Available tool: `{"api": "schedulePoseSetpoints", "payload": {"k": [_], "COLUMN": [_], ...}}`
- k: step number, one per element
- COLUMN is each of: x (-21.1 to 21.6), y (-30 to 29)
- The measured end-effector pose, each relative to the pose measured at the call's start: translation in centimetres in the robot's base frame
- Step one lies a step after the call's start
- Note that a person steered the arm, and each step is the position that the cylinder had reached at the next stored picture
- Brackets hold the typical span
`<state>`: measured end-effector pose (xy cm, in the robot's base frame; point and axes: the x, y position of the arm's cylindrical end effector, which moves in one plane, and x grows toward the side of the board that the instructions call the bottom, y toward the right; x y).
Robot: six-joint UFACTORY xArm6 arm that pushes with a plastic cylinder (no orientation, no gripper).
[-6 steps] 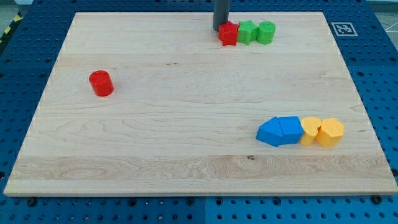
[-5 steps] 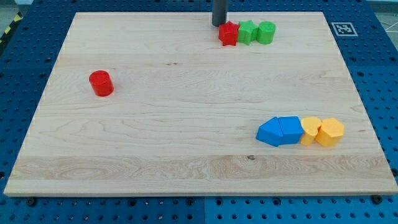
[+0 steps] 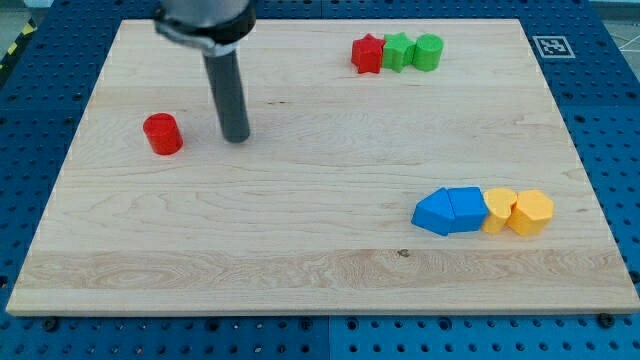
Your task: Move the red circle towards line of blocks
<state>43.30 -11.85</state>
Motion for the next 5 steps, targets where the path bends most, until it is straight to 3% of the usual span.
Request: {"api": "schedulePoseSetpoints", "payload": {"k": [1, 3, 5], "x": [3.0, 0.1, 0.0], "y": [-4.3, -11.2, -5.6]}}
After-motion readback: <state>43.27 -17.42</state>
